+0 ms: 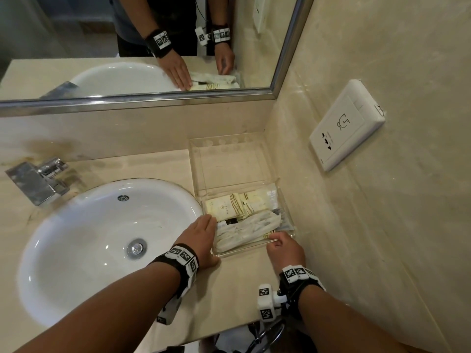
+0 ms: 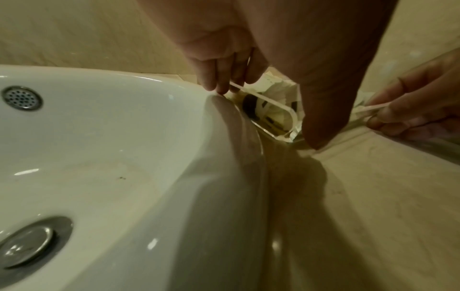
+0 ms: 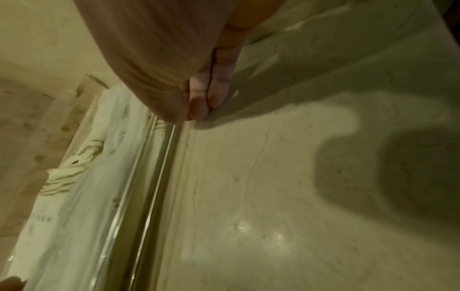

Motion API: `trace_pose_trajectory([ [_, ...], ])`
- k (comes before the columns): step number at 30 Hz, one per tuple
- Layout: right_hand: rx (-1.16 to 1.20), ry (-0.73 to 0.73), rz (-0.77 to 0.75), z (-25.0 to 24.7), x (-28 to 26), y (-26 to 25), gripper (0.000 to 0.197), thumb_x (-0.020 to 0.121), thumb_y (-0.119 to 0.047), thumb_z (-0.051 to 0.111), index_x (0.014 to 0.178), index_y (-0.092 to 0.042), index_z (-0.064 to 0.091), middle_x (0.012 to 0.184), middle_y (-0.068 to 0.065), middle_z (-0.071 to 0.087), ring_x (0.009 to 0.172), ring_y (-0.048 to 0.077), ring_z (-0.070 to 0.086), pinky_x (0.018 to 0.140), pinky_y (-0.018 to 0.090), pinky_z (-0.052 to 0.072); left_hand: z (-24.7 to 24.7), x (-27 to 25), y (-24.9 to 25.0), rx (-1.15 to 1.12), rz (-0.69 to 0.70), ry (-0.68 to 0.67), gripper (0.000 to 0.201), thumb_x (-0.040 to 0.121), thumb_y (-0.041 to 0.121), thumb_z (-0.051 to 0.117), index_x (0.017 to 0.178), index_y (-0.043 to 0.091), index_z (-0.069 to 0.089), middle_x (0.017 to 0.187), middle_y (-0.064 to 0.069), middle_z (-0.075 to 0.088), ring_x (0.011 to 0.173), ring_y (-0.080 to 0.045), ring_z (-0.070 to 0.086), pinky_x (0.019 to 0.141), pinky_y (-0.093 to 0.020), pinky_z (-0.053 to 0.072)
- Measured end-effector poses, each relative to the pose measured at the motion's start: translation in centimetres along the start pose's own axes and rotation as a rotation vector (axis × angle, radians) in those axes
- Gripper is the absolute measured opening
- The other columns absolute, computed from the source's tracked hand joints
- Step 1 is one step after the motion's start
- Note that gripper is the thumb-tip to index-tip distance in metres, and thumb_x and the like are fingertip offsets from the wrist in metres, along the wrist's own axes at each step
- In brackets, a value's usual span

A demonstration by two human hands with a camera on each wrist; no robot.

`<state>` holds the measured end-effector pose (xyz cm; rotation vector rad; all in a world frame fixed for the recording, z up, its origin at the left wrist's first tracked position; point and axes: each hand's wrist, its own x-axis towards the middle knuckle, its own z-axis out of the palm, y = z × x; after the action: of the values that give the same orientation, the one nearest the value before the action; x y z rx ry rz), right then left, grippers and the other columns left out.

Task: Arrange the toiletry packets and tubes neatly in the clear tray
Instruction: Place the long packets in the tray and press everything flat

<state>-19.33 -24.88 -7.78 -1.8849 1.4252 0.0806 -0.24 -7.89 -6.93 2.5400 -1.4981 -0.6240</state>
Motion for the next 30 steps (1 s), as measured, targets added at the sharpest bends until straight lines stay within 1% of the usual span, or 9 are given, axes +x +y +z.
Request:
trace_pose_trajectory([
  [3, -0.005, 0.010, -0.010, -0.1, 0.3, -0.5, 0.026, 0.086, -0.024, 0.058, 0.106, -0.034, 0.071, 0.097, -0.010, 0.073, 0.083, 0.012, 0.066, 0.072, 0.024, 0.048, -0.1, 0.2, -0.2, -0.020, -0.011, 0.005, 0.111, 0.064, 0.061, 0.073, 0.150, 0.012, 0.021, 0.152, -0.002, 0.025, 0.138, -0.021, 0.032, 0.114, -0.029, 0.031],
  [6, 0.009, 0.027, -0.017, 0.0, 0.6, -0.7, 0.024, 0.085, -0.024, 0.059, 0.104, -0.034, 0.071, 0.095, -0.010, 0.074, 0.083, 0.013, 0.066, 0.072, 0.024, 0.048, -0.4, 0.4, -0.4, -0.022, -0.006, 0.013, 0.110, 0.065, 0.062, 0.071, 0.149, 0.012, 0.021, 0.151, -0.002, 0.026, 0.137, -0.021, 0.032, 0.114, -0.029, 0.031],
  [10, 0.026, 0.040, -0.025, -0.2, 0.6, -0.9, 0.022, 0.085, -0.025, 0.061, 0.100, -0.035, 0.072, 0.093, -0.013, 0.073, 0.081, 0.010, 0.065, 0.070, 0.023, 0.045, -0.6, 0.6, -0.7, -0.004, 0.000, 0.019, 0.108, 0.064, 0.063, 0.070, 0.148, 0.013, 0.024, 0.149, -0.002, 0.029, 0.136, -0.022, 0.034, 0.113, -0.029, 0.032],
  [13, 0.046, 0.040, -0.032, -0.3, 0.5, -1.0, 0.020, 0.085, -0.026, 0.062, 0.099, -0.035, 0.072, 0.090, -0.015, 0.072, 0.083, 0.008, 0.066, 0.073, 0.022, 0.048, -0.7, 0.6, -0.7, -0.012, 0.006, 0.032, 0.104, 0.064, 0.062, 0.071, 0.146, 0.014, 0.027, 0.147, -0.002, 0.031, 0.134, -0.021, 0.036, 0.112, -0.029, 0.032],
  [18, 0.067, 0.040, -0.045, -0.3, 0.7, -1.6, 0.019, 0.086, -0.027, 0.062, 0.099, -0.037, 0.071, 0.089, -0.018, 0.071, 0.080, 0.000, 0.064, 0.072, 0.021, 0.047, -1.3, 0.9, -0.9, 0.000, 0.001, 0.051, 0.101, 0.065, 0.062, 0.070, 0.144, 0.015, 0.029, 0.147, -0.002, 0.032, 0.133, -0.021, 0.037, 0.111, -0.029, 0.034],
  [22, 0.060, 0.025, -0.031, -0.2, 1.1, -2.1, 0.019, 0.086, -0.028, 0.061, 0.100, -0.036, 0.071, 0.090, -0.015, 0.072, 0.083, 0.007, 0.066, 0.074, 0.023, 0.051, -1.4, 1.2, -1.2, 0.001, -0.009, 0.040, 0.102, 0.066, 0.062, 0.069, 0.146, 0.015, 0.025, 0.148, -0.002, 0.029, 0.134, -0.021, 0.035, 0.112, -0.029, 0.032],
  [25, 0.062, 0.032, -0.026, -0.1, 1.3, -2.2, 0.021, 0.085, -0.027, 0.060, 0.102, -0.034, 0.072, 0.091, -0.014, 0.073, 0.082, 0.009, 0.066, 0.075, 0.024, 0.052, -1.6, 1.4, -1.4, -0.003, -0.008, 0.040, 0.105, 0.066, 0.062, 0.069, 0.148, 0.015, 0.024, 0.150, -0.002, 0.028, 0.136, -0.021, 0.034, 0.113, -0.029, 0.032],
  [27, 0.068, 0.037, -0.029, 0.1, 1.4, -2.2, 0.022, 0.085, -0.028, 0.060, 0.103, -0.034, 0.073, 0.092, -0.014, 0.074, 0.082, 0.009, 0.066, 0.076, 0.025, 0.052, -1.7, 1.6, -1.6, -0.008, -0.003, 0.048, 0.104, 0.065, 0.062, 0.069, 0.148, 0.016, 0.026, 0.150, -0.002, 0.029, 0.135, -0.021, 0.035, 0.113, -0.029, 0.033],
  [30, 0.059, 0.038, -0.035, 0.2, 1.4, -2.5, 0.023, 0.087, -0.026, 0.058, 0.103, -0.034, 0.073, 0.093, -0.013, 0.074, 0.081, 0.009, 0.064, 0.072, 0.022, 0.047, -1.9, 1.7, -1.8, -0.017, 0.008, 0.068, 0.097, 0.062, 0.060, 0.068, 0.142, 0.018, 0.032, 0.144, 0.000, 0.035, 0.130, -0.019, 0.039, 0.108, -0.028, 0.037],
])
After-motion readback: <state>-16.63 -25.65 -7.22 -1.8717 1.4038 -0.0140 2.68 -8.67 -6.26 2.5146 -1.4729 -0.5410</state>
